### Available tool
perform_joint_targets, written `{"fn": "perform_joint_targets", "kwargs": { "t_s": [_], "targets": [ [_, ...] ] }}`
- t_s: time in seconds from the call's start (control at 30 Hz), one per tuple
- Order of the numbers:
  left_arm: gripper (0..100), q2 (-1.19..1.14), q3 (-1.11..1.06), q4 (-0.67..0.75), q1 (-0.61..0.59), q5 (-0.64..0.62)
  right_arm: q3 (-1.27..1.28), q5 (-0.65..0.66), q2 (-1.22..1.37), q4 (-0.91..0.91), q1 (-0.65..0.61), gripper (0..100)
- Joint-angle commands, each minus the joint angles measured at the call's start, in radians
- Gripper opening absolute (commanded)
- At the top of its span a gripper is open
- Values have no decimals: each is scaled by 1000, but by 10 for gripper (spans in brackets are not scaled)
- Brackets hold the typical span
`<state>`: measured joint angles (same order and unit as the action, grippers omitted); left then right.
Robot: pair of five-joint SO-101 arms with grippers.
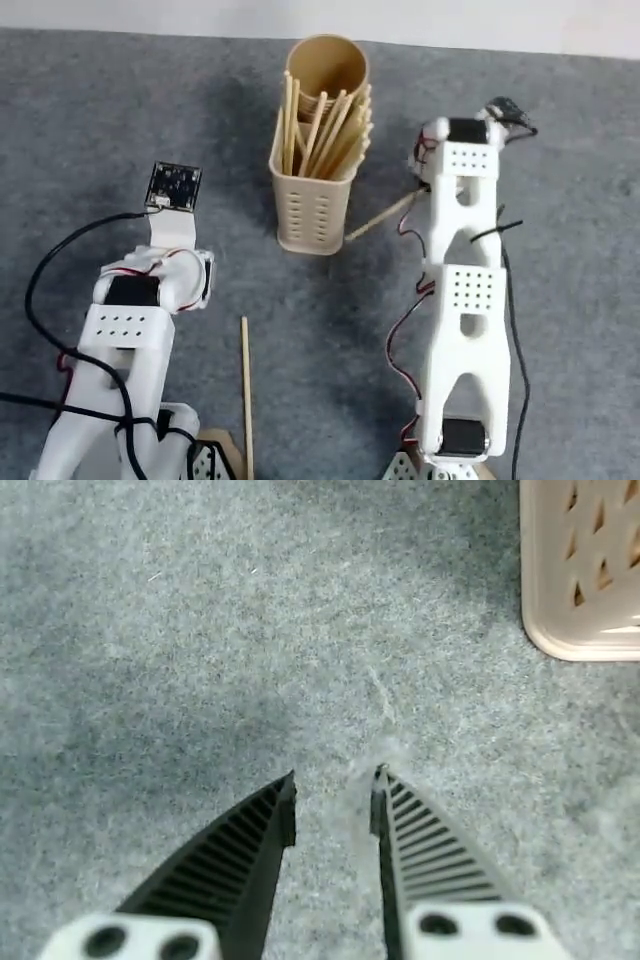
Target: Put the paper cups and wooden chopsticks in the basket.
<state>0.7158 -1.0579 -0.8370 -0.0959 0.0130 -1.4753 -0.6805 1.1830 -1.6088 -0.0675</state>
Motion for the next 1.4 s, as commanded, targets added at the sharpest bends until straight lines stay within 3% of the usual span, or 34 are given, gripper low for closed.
{"fn": "perform_joint_targets", "kwargs": {
  "t_s": [0.0,0.13,0.33,0.47,0.77,1.0,1.37],
  "targets": [
    [140,28,2,11,-2,-9,-364,137,-162,-2,19,4],
    [140,28,2,14,-4,-8,-245,218,-381,21,10,4],
    [140,28,2,14,-2,-8,-311,299,-631,67,1,4],
    [140,28,2,15,-2,-8,-309,345,-707,38,-85,4],
    [140,22,2,15,-2,-8,-309,436,-711,73,-265,4],
    [140,22,2,15,-2,-8,-308,566,-641,305,-291,4],
    [143,22,2,15,-2,-8,-308,571,-542,308,-300,13]
  ]
}}
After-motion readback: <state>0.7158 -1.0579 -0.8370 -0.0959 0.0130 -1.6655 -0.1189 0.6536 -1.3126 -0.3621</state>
